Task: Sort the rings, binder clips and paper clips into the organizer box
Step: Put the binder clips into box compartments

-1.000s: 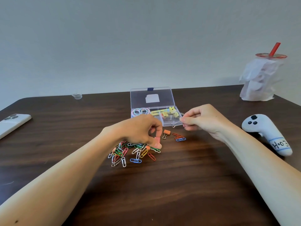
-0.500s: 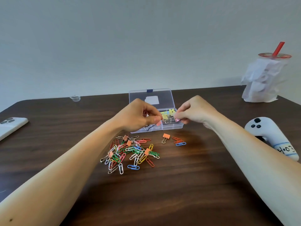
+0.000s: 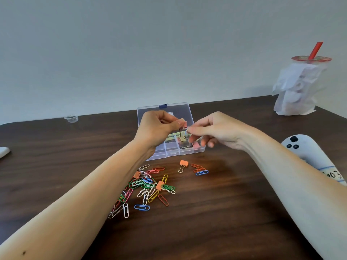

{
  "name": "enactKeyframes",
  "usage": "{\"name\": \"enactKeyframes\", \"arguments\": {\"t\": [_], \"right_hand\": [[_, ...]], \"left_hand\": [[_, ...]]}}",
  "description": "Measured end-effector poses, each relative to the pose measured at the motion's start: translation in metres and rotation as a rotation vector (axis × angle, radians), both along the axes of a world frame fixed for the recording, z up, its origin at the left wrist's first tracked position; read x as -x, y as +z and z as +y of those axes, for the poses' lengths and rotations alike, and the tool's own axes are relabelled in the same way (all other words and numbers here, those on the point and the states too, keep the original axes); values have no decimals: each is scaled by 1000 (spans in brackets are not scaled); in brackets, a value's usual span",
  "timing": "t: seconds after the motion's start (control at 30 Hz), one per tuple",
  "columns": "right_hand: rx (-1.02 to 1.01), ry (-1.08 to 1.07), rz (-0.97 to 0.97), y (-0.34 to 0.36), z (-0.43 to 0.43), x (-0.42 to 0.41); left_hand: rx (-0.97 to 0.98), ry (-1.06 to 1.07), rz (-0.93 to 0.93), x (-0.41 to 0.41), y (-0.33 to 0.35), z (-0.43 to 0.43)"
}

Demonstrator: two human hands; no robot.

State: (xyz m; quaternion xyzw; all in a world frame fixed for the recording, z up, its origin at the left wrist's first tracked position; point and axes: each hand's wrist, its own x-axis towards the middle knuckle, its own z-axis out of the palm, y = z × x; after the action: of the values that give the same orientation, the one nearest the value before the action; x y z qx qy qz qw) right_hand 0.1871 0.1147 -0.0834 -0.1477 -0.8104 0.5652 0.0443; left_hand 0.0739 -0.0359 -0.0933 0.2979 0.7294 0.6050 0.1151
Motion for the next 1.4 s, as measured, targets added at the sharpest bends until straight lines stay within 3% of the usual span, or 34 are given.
{"name": "enactKeyframes", "arguments": {"t": [0.1,0.3,0.4,0.5,0.57,0.83,0.93,1.07,1.23,1.4], "right_hand": [[38,40,13,-3,-5,2],[138,-126,81,-5,-5,5],[-118,-188,62,-7,0,8],[-341,-163,12,-9,3,8],[-415,-123,-42,-10,2,8],[-524,-128,41,-16,0,10],[-298,-216,131,-13,2,10],[-50,-88,183,-5,-5,6],[-132,4,192,-4,-8,6],[-236,-22,249,-3,-8,6]], "left_hand": [[-49,28,-55,2,-7,5],[55,27,-16,1,-2,3],[76,45,-101,7,5,0],[-70,-59,-354,13,8,-6],[-132,-150,-418,14,7,-9],[-4,-231,-141,10,2,-9],[1,-221,-96,3,6,-9],[97,-186,56,-1,7,-10],[266,-208,229,-5,5,-8],[268,-194,250,-9,6,-7]]}}
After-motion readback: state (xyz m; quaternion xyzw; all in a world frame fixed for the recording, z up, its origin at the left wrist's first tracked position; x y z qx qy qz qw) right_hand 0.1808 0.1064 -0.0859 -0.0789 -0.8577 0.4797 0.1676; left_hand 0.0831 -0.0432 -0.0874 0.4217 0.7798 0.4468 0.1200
